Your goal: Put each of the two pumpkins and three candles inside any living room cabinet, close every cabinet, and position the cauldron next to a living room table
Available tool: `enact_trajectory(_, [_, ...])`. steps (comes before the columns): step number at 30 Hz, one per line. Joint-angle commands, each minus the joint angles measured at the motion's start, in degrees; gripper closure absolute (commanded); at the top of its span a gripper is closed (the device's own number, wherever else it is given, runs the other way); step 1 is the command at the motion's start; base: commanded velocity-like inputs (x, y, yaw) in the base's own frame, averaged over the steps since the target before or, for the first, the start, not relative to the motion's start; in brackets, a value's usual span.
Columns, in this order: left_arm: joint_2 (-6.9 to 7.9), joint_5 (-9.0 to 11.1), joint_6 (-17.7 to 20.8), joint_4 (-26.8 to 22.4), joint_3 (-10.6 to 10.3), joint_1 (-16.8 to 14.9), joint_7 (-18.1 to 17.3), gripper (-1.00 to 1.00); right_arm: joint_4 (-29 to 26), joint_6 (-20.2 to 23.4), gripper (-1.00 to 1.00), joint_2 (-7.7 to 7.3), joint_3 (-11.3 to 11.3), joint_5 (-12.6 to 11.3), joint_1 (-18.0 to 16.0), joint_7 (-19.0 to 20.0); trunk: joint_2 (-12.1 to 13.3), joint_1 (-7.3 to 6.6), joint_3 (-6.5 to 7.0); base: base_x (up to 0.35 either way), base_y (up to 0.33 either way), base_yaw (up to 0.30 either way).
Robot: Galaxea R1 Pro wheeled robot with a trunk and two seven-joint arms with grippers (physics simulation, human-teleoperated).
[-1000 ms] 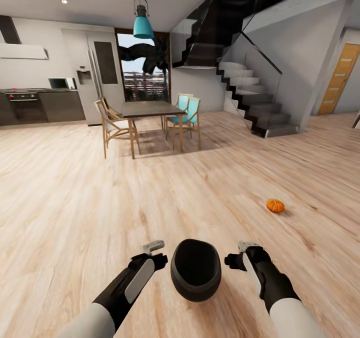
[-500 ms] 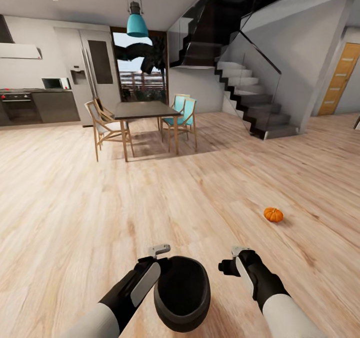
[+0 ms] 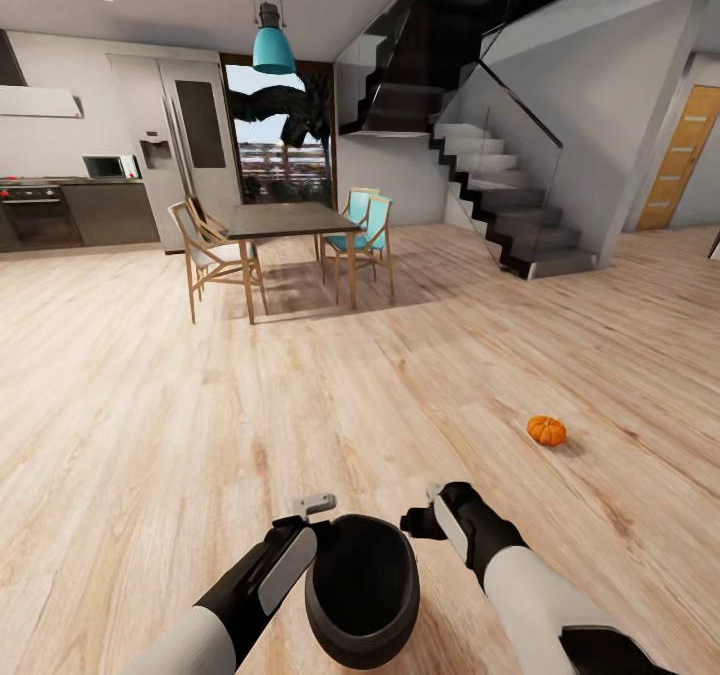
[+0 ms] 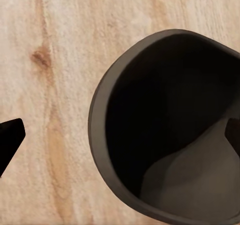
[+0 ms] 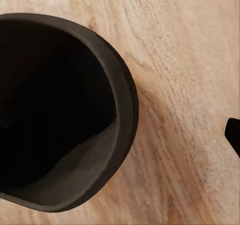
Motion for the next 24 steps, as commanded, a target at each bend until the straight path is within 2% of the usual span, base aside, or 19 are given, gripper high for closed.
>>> enact_trajectory(1, [0.01, -0.08, 0.12, 0.07, -0.12, -0.06, -0.19, -1.00, 1.02, -1.25, -1.00, 0.31, 0.00, 0.02, -0.41, 0.00, 0.00, 0.00, 0.00, 0.001, -0.001, 0.000])
enact_trajectory(7, [-0.04, 0.01, 0.14, 1.08, -0.08, -0.18, -0.63, -1.00, 2.80, -3.13, -1.00, 1.03, -0.01, 0.00, -0.97, -0.06, 0.00, 0.00, 0.00, 0.000, 0.000, 0.000])
enact_trajectory(14, [-0.39, -0.30, 0.08, 1.49, -0.33, -0.30, -0.24, -1.00, 4.54, -3.74, -1.00, 1.06, 0.13, 0.48, -1.10, 0.02, 0.00, 0.00, 0.00, 0.000, 0.000, 0.000])
enact_trajectory(15, [-0.30, -0.26, 0.08, 1.52, -0.30, -0.34, -0.24, -1.00, 4.80, -3.81, -1.00, 1.06, 1.34, 0.97, -1.07, 0.04, 0.00, 0.00, 0.00, 0.000, 0.000, 0.000])
enact_trajectory(19, [-0.23, -0.09, 0.07, 1.54, -0.21, -0.37, -0.22, -1.00, 4.93, -3.90, -1.00, 1.06, 3.64, 1.23, -1.04, 0.04, 0.00, 0.00, 0.00, 0.000, 0.000, 0.000])
enact_trajectory(24, [-0.19, 0.05, 0.07, 1.55, -0.05, -0.42, -0.25, -1.00, 4.93, -3.93, -1.00, 1.06, 4.51, 1.29, -1.09, 0.05, 0.00, 0.00, 0.00, 0.000, 0.000, 0.000])
